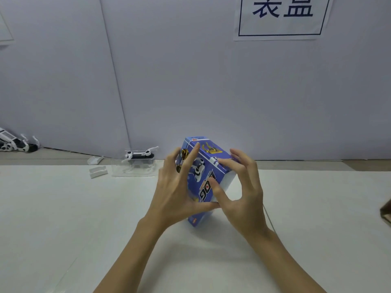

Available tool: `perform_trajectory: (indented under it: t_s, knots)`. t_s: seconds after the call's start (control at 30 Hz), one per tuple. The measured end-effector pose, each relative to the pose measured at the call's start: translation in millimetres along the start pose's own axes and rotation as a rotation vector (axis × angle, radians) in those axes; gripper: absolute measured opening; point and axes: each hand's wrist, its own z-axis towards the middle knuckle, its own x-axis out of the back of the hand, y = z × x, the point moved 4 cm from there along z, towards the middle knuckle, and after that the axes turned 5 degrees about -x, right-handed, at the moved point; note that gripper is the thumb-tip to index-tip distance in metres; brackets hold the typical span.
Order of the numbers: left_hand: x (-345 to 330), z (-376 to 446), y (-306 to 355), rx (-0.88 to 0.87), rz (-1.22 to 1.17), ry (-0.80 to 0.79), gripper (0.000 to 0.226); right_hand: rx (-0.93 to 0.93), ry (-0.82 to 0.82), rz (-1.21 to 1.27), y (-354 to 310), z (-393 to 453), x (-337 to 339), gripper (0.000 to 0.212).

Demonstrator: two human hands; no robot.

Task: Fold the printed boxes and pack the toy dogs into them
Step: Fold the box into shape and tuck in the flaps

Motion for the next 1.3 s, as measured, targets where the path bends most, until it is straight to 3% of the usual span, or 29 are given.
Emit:
perform_trajectory:
  t_s: [0.13,0.37,0.47,0.63,0.87,1.0,1.17,1.3]
  knots:
    - [-19.3,-5.5,13.0,0.090,-0.231,0.057,0.117,0.073,0.015,-0.043,0.0,-0.8,5.1,0.041]
    - [-29.0,-11.1,12.3,0.179,-0.283,0.105,0.114,-0.011,-0.033,0.004,-0.9,1.5,-2.4,0.036]
    - [-25.3,-9.7,18.7,0.140,-0.201,0.117,0.114,-0.039,-0.004,0.019,-1.1,4.3,0.9,0.031]
    - [-13.4,-1.4,32.3,-0.089,0.227,0.178,0.095,-0.033,-0.039,-0.044,12.1,1.8,6.4,0.039]
    - [-14.9,-0.9,31.8,-0.063,0.228,0.135,0.091,-0.012,0.021,-0.043,15.1,-2.1,-0.6,0.033]
    - [-15.1,0.3,27.6,-0.109,0.192,0.069,0.097,-0.092,-0.053,-0.043,16.9,2.1,6.7,0.031]
    - [-19.9,-5.5,11.6,-0.375,0.416,-0.104,0.121,-0.235,-0.240,0.013,23.8,5.4,1.7,0.053]
    - [-30.0,-8.7,15.1,-0.329,0.365,-0.062,0.117,-0.223,-0.154,-0.065,26.3,-7.1,-9.8,0.063]
